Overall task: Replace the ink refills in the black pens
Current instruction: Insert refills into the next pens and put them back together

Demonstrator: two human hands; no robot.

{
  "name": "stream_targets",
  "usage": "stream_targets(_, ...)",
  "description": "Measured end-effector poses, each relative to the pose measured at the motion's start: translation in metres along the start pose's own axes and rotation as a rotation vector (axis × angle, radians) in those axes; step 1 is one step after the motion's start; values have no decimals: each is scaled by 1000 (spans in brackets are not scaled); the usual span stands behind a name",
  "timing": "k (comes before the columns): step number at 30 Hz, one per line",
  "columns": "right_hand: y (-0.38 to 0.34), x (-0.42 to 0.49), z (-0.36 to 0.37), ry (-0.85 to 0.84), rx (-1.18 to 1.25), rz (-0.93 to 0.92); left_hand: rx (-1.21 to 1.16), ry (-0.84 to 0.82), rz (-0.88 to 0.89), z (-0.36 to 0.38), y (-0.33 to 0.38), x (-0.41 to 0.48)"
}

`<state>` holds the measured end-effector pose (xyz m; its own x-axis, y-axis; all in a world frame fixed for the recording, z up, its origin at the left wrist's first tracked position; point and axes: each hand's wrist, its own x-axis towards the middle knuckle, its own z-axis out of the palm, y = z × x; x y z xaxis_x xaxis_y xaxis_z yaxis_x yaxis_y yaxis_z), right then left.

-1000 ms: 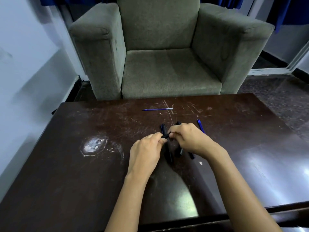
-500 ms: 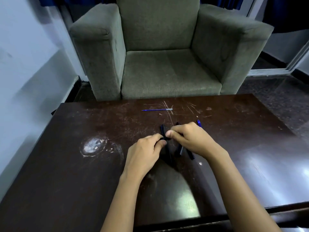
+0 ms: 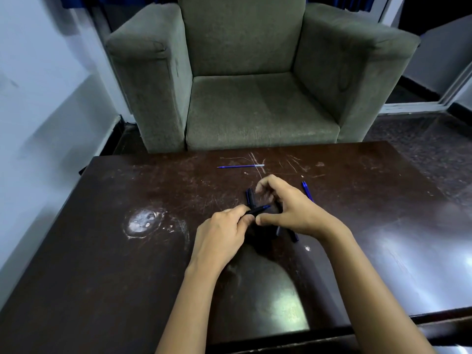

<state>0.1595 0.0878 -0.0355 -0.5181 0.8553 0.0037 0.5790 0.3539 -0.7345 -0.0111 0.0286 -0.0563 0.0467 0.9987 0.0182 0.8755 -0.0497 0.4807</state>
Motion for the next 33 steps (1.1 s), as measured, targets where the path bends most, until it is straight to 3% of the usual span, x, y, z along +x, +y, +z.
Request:
stream_targets(5,-2,2,2,52,-130,49,-32,6,15,1,2,-1)
stream_targets(10,3,0,-1,17,79,69,-6,19,8,1,1,0)
stream_targets(15,4,2,0,39,-61,41,-40,20,25,0,4,-2)
stream_targets(22,2,-1,-7,271,31,-74,-124,56,-27,-2,4,-4)
stream_targets(29,11,-2,-12,586,109,179,-279,99,-130,-1,4,-2)
stream_targets(33,14,4,11,500,-67,284,-329,96,-182,1,4,-1)
